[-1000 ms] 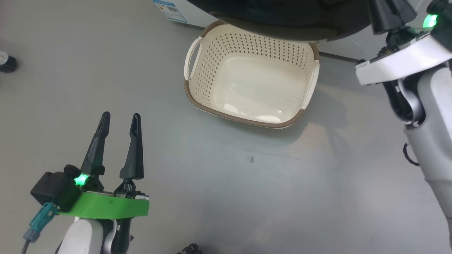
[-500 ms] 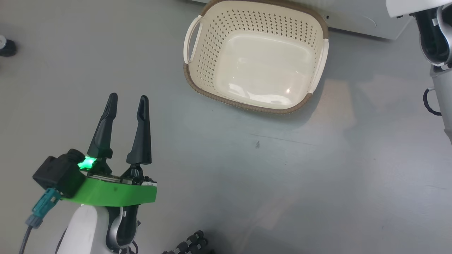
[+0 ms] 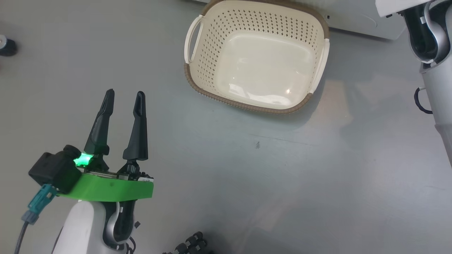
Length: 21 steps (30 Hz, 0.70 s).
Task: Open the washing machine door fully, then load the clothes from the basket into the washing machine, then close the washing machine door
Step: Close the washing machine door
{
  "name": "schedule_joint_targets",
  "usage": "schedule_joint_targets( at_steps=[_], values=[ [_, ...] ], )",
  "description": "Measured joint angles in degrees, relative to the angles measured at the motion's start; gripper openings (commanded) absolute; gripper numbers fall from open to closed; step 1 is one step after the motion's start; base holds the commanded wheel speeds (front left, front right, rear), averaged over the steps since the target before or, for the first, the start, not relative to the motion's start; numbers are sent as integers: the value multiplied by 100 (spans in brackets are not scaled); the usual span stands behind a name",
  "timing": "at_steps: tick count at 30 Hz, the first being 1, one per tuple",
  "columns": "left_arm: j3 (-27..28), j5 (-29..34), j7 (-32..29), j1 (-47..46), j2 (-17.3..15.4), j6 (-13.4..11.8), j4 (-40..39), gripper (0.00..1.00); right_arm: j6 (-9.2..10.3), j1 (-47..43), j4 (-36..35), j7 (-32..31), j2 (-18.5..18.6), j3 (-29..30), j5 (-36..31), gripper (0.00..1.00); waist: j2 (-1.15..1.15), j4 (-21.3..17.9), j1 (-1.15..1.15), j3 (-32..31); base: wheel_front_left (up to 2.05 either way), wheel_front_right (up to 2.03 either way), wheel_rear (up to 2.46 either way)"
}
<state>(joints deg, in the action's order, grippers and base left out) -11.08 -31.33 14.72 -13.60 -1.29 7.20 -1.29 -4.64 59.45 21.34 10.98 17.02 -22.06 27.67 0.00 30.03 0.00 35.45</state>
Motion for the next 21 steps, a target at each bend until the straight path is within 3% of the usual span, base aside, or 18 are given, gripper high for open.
schedule_joint_targets(
  at_steps=[10,21],
  values=[
    [287,113,0,5,2,0,107,100,-85,-194,359,180,-3,-65,168,0,0,-160,0,-319,0,0,0],
    [590,515,0,59,1,0,129,100,-180,-974,427,274,-144,-220,387,0,0,-498,0,-812,0,0,0]
  ],
)
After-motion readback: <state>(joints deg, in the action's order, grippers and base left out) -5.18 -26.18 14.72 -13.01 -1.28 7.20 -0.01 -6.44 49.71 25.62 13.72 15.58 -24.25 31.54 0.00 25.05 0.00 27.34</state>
